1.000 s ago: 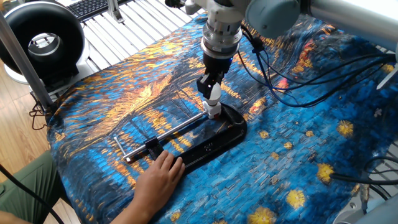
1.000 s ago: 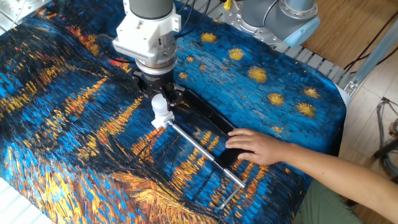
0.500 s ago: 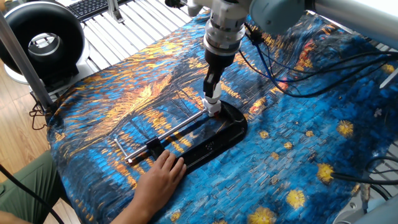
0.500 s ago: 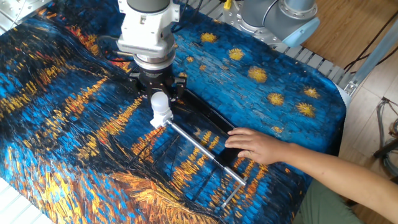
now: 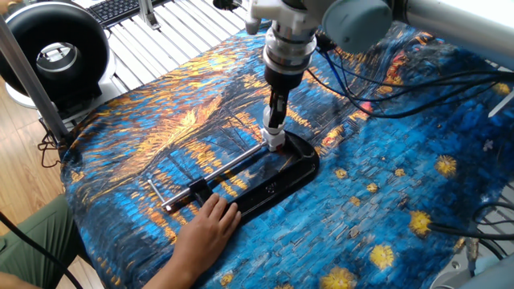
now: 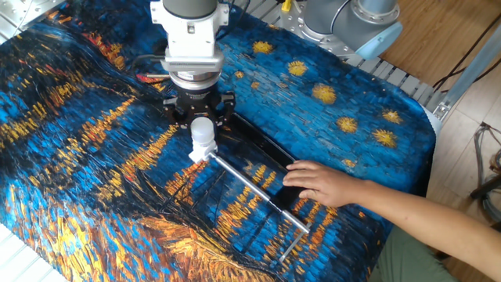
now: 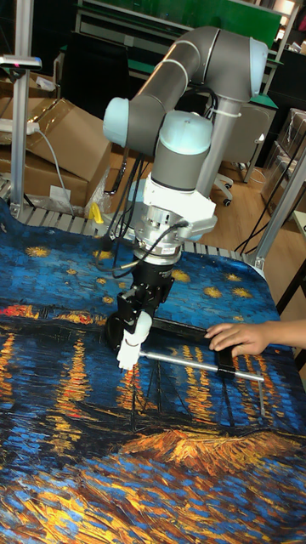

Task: Take out the light bulb by rotating it

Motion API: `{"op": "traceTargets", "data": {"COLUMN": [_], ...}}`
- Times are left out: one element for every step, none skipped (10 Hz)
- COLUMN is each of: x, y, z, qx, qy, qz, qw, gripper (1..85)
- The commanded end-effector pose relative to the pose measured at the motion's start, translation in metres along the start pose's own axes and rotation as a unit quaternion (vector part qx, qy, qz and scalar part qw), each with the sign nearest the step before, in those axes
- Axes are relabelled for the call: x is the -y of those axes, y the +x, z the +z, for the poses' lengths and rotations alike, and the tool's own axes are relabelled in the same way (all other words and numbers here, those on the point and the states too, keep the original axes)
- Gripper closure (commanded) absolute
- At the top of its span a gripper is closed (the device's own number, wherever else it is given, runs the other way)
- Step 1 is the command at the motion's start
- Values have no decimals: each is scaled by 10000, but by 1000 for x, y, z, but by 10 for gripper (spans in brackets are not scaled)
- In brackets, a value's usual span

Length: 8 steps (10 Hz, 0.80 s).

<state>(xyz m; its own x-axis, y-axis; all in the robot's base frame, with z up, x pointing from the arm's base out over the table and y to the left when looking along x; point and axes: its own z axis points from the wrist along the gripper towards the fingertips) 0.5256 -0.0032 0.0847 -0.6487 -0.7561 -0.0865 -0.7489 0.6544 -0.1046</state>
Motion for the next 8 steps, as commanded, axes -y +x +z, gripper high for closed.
{"op": "traceTargets", "data": {"x": [4, 6, 10, 13, 13, 14, 12, 16], "y": [-5, -2, 5, 10, 8, -1, -8, 0], "z": [5, 1, -8, -15, -15, -9, -3, -3], "qx": [140, 118, 66, 42, 79, 201, 293, 167], "qy": [62, 88, 97, 94, 77, 103, 80, 108], "qz": [-704, -815, -929, -1069, -1374, -1730, -1962, -2080], "qw": [9974, 9966, 9956, 9942, 9905, 9847, 9801, 9779], "gripper": [687, 687, 697, 687, 597, 407, 253, 213]}}
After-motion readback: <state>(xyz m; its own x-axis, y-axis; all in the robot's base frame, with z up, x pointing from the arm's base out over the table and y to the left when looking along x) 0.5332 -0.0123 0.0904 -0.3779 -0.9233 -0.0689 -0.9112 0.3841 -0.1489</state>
